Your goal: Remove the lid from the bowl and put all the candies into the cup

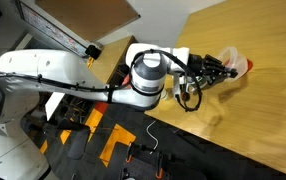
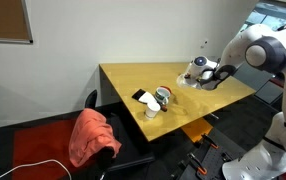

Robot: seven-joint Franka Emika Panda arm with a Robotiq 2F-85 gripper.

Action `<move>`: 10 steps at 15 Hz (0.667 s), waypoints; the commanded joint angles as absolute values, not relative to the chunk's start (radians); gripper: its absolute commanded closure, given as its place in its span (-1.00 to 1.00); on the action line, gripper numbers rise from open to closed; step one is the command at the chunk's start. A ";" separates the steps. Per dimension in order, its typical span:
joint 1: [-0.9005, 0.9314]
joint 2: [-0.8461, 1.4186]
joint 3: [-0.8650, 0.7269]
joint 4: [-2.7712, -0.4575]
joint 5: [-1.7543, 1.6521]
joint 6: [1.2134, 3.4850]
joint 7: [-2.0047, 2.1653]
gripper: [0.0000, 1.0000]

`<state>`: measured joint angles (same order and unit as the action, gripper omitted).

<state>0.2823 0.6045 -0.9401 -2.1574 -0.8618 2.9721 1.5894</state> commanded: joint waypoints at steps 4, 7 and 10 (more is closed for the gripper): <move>-0.032 0.448 -0.612 -2.247 -0.518 2.988 1.245 0.93; -0.158 0.440 -0.465 -2.237 -0.276 2.945 1.033 0.93; -0.234 0.457 -0.384 -2.198 -0.094 2.876 0.868 0.93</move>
<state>-0.1637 0.4833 -0.4584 -2.2167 -0.2181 2.9560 1.0010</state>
